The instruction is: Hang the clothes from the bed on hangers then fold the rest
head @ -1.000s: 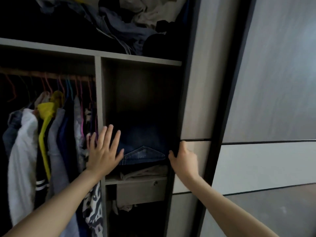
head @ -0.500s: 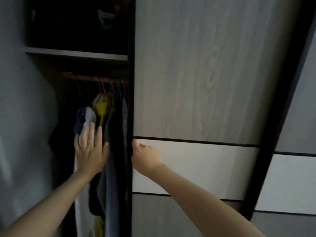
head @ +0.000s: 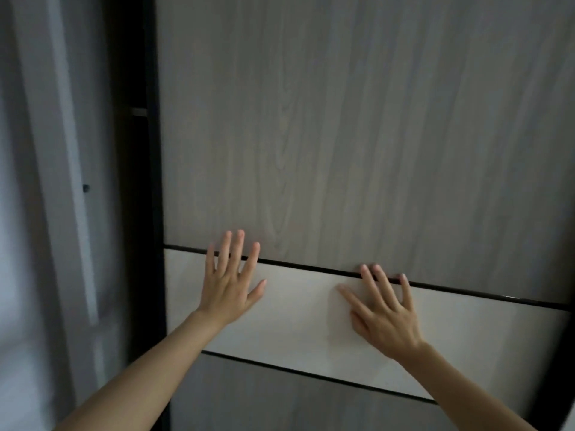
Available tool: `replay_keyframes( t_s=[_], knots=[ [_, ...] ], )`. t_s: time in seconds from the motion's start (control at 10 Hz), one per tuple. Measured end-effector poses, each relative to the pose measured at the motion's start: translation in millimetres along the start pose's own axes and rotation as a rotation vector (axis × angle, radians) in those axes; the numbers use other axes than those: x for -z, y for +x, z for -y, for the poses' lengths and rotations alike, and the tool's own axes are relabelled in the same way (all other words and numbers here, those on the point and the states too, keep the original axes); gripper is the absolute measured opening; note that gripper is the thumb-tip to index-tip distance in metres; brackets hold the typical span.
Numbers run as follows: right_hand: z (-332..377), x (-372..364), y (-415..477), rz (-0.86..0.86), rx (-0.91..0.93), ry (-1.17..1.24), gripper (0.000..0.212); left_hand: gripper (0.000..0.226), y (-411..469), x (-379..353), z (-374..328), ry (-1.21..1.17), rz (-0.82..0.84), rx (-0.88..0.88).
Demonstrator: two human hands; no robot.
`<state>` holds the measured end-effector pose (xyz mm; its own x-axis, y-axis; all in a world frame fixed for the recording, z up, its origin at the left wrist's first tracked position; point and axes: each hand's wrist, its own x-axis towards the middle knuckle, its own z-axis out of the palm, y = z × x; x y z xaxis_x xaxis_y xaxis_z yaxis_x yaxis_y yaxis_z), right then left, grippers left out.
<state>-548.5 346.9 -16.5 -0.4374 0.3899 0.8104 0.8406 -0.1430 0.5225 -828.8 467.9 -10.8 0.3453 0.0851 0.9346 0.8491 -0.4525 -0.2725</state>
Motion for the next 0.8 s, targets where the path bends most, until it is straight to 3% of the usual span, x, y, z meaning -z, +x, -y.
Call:
replay_keyframes(
  t_s=[0.3,0.5,0.7,0.8],
  knots=[
    [45.6,-14.3,40.3,-0.049,0.085,-0.058,0.053,0.070,-4.4,-17.4,23.0,-0.055,0.149,0.185],
    [37.5,-17.6,31.2,-0.087,0.093,-0.083,0.055,0.073,-4.6,-26.2,13.8,-0.087,0.020,0.099],
    [36.9,-6.0,31.4,0.008,0.085,-0.053,0.047,0.070,-5.8,-25.7,14.6,-0.099,0.061,0.146],
    [37.7,10.3,38.7,0.041,0.086,0.023,0.046,0.069,-4.0,-21.2,13.7,-0.188,0.176,0.223]
  ],
)
